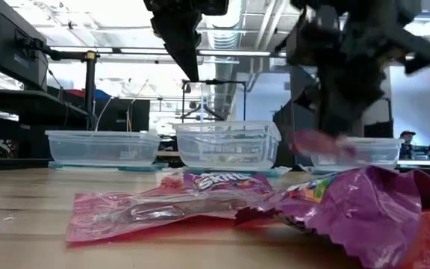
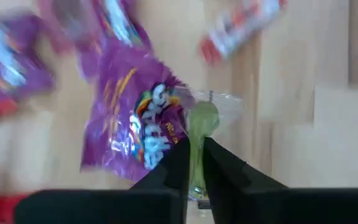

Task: Sort candy
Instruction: Put the green candy into the center transparent bin

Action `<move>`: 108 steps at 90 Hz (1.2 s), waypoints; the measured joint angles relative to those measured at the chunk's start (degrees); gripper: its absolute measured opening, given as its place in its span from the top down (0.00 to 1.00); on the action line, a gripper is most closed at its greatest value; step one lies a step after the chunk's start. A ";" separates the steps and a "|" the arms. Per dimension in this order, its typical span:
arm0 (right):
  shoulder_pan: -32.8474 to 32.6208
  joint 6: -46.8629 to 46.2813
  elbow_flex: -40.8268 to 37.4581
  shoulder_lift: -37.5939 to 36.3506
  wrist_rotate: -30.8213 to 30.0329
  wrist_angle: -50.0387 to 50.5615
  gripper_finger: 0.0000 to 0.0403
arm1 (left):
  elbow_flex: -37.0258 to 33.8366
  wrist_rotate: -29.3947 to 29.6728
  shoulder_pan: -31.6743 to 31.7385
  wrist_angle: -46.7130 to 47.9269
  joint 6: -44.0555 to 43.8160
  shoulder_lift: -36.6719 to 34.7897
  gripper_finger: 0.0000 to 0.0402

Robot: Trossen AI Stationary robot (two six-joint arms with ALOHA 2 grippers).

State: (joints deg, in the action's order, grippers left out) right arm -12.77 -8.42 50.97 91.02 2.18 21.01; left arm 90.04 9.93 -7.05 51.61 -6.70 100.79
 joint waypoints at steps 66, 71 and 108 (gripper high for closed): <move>3.12 10.71 0.06 0.37 -5.39 3.03 0.73 | 0.00 -0.06 0.00 -0.08 -0.04 0.00 0.67; 3.12 14.38 0.06 0.31 -5.38 2.97 0.73 | 0.00 -0.06 0.00 -0.06 -0.02 0.00 0.67; 5.00 41.90 0.12 6.22 -6.94 -3.13 0.73 | 0.00 -0.16 0.00 -0.81 1.07 0.00 0.67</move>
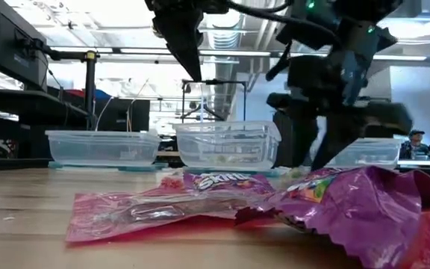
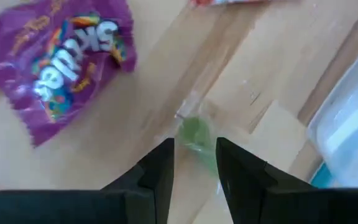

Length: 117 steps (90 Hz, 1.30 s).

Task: Sort candy
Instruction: Put the green candy into the center transparent bin

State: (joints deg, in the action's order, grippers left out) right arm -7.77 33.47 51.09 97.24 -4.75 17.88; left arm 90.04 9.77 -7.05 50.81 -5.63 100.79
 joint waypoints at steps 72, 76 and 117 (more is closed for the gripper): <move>7.52 -6.23 2.86 -13.50 -11.43 -2.72 1.00 | 0.00 0.11 0.02 -0.84 0.22 0.00 0.67; 9.84 -8.20 2.86 -13.18 -10.71 -5.77 0.99 | 0.00 0.14 0.02 -0.28 0.22 0.00 0.67; 8.99 -20.40 3.79 -21.50 -7.30 9.16 0.59 | 0.00 1.02 0.02 5.16 -2.29 -0.04 0.67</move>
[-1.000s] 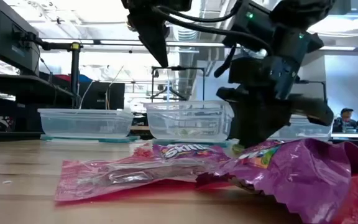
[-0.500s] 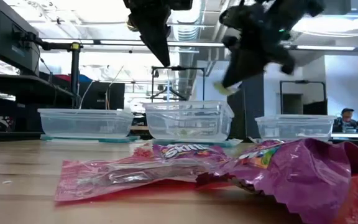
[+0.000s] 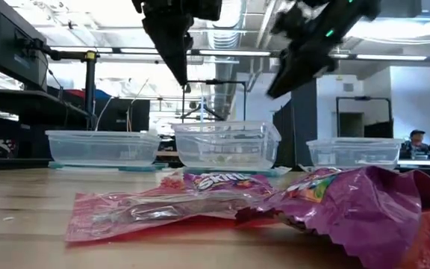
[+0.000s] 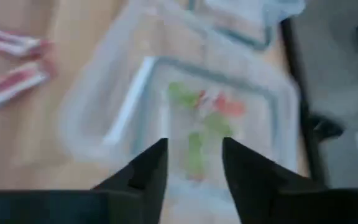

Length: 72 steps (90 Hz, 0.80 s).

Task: Sort candy
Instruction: Put the green candy into the center transparent bin, then put the orange candy into the center transparent bin

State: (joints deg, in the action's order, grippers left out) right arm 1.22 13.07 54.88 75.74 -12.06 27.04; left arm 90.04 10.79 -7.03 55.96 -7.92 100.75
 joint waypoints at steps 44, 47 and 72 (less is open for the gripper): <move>-38.40 -34.08 -1.92 -6.36 10.69 12.94 0.54 | 0.00 1.88 0.00 -2.63 0.74 0.07 0.67; -40.08 -34.06 -2.00 -4.71 10.10 13.18 0.55 | 0.00 1.93 0.00 -3.00 0.73 0.07 0.67; -49.15 -32.28 -1.95 9.63 9.36 1.03 0.61 | 0.00 1.92 0.00 -3.14 0.74 0.07 0.67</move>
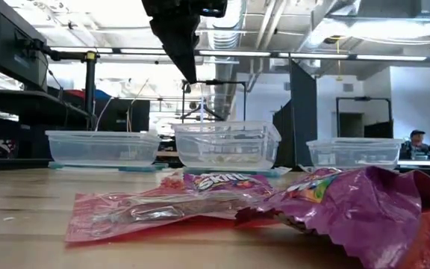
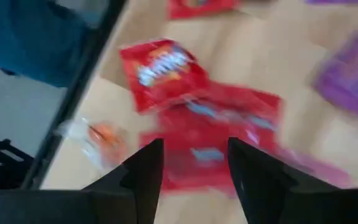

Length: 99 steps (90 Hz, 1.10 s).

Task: Sort candy
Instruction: Put the orange candy into the center transparent bin

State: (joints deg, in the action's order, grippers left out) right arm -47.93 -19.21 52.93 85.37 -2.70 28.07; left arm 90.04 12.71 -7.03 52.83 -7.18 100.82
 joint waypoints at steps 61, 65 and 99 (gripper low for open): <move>-6.32 -1.33 2.21 9.56 12.57 -5.43 0.67 | -0.02 -0.02 0.00 -0.02 -0.13 0.00 0.67; -6.68 -1.76 2.21 9.56 13.65 -5.40 0.67 | -0.02 -0.02 0.00 -0.03 -0.13 0.00 0.67; -4.52 2.13 2.30 12.10 15.59 -6.60 0.67 | -0.04 -0.05 -0.13 -1.17 0.68 0.00 0.67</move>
State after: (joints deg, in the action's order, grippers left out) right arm -52.45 -17.08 55.23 97.48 12.89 21.47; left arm 90.00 12.66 -7.15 51.66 -6.50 100.82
